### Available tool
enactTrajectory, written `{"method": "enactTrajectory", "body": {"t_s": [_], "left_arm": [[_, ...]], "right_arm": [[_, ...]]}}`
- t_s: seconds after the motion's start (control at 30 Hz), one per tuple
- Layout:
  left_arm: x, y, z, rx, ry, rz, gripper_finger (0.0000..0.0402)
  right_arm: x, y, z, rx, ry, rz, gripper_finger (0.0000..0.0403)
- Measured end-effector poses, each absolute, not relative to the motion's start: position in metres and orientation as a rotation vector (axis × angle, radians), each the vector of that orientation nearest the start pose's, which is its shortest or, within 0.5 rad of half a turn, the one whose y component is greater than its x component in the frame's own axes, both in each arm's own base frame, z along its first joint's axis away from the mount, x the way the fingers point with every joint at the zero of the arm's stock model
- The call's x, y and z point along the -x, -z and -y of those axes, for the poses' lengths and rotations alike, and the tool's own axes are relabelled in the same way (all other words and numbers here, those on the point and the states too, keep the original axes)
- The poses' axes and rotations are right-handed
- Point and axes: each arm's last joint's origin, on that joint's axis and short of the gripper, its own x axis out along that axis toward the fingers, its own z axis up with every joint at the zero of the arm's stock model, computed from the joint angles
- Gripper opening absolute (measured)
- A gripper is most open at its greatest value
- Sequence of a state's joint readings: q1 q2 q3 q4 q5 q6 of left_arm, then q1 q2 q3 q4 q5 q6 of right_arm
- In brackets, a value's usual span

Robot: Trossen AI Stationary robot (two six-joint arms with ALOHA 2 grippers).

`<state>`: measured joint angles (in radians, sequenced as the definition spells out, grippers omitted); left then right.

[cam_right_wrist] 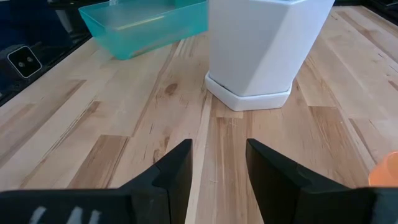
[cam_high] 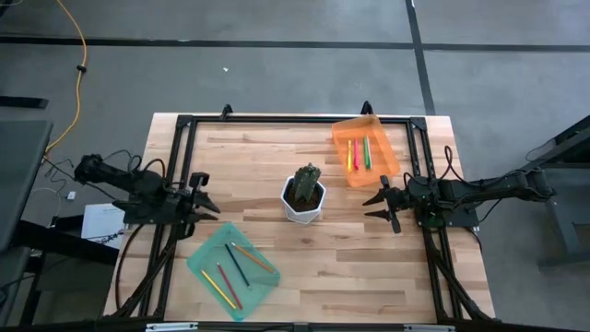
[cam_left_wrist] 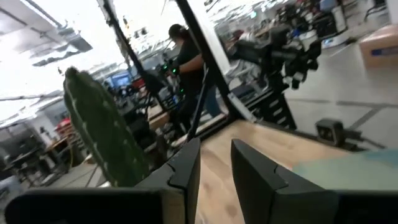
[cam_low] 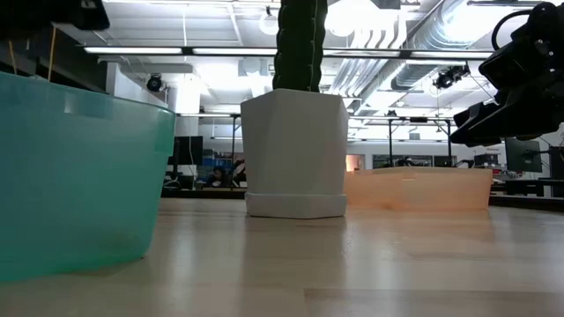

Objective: Sort pens & pencils
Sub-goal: Return to Home Position

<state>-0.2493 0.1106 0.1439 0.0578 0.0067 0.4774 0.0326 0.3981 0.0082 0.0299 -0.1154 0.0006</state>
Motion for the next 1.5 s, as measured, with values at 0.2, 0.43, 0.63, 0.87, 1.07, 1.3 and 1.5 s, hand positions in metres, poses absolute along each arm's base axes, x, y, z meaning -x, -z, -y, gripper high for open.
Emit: {"method": "enactTrajectory", "body": {"t_s": [0.2,0.43,0.63,0.87,1.07,1.3,1.5], "left_arm": [[-0.095,-0.196,0.019,-0.466,0.178,0.119,0.0079],[-0.096,-0.185,0.013,-0.461,0.124,0.1,0.0079],[-0.096,-0.179,0.01,-0.462,0.09,0.09,0.0079],[-0.097,-0.171,0.009,-0.463,0.078,0.07,0.0079],[-0.097,-0.168,0.008,-0.469,0.066,0.035,0.0079],[-0.097,-0.167,0.008,-0.52,0.069,0.036,0.0079],[-0.097,-0.167,0.009,-0.542,0.083,0.038,0.0079]], "right_arm": [[-0.116,-0.134,-0.007,-0.015,-0.146,-0.36,0.0142],[-0.116,-0.134,-0.007,-0.016,-0.146,-0.36,0.0142],[-0.116,-0.134,-0.007,-0.015,-0.146,-0.36,0.0142],[-0.116,-0.134,-0.007,-0.015,-0.146,-0.36,0.0142],[-0.116,-0.134,-0.007,-0.015,-0.146,-0.36,0.0142],[-0.116,-0.134,-0.007,-0.015,-0.146,-0.36,0.0142],[-0.116,-0.134,-0.007,-0.015,-0.146,-0.36,0.0142]]}}
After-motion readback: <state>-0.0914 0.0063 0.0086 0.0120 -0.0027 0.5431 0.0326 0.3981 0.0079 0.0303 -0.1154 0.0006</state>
